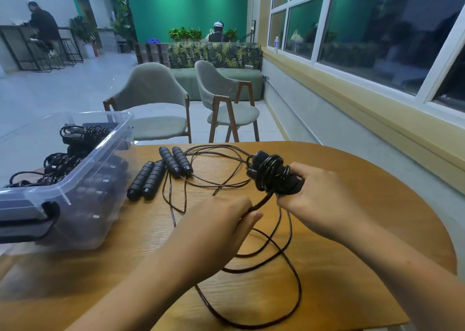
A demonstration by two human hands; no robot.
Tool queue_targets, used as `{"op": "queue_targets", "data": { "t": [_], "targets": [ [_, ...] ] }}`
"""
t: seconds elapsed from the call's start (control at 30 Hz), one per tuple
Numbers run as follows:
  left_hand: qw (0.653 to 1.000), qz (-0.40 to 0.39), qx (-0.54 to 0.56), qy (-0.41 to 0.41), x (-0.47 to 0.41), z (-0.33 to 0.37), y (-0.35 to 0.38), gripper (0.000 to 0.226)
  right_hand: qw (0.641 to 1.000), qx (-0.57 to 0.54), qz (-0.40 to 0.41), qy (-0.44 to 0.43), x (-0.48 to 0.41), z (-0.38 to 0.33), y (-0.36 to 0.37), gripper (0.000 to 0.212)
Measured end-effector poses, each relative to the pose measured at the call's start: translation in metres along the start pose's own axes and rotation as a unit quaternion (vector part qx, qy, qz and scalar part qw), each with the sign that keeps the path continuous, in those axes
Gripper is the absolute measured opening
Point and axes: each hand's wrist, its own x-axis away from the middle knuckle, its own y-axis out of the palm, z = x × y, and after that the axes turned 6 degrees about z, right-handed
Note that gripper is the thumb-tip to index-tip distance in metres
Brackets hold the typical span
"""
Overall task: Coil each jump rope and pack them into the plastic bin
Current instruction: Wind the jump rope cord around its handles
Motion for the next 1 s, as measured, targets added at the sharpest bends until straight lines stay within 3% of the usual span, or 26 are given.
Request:
{"op": "queue_targets", "data": {
  "t": [0.3, 0.5, 0.6, 0.8, 0.9, 1.0],
  "targets": [
    [0.991, 0.031, -0.047, 0.121, 0.004, -0.003, 0.002, 0.033, 0.976, 0.087, -0.201, -0.001, 0.015, -0.006, 0.014, 0.003],
    [0.987, 0.023, -0.014, 0.16, 0.002, -0.005, -0.001, 0.04, 0.936, 0.209, -0.25, -0.131, 0.039, -0.021, 0.022, 0.016],
    [0.99, 0.005, 0.018, 0.14, 0.002, -0.009, -0.007, 0.043, 0.935, 0.187, -0.255, -0.158, 0.039, -0.024, 0.016, 0.005],
    [0.984, -0.001, 0.13, 0.118, -0.003, -0.016, -0.014, 0.046, 0.925, 0.155, -0.278, -0.206, 0.045, -0.031, 0.009, 0.007],
    [0.971, -0.025, 0.227, 0.074, -0.003, -0.027, -0.006, 0.047, 0.919, 0.118, -0.308, -0.216, 0.049, -0.039, 0.005, 0.031],
    [0.962, -0.015, 0.267, 0.058, -0.004, -0.03, 0.002, 0.055, 0.923, 0.05, -0.324, -0.204, 0.05, -0.041, 0.002, 0.017]
  ]
}}
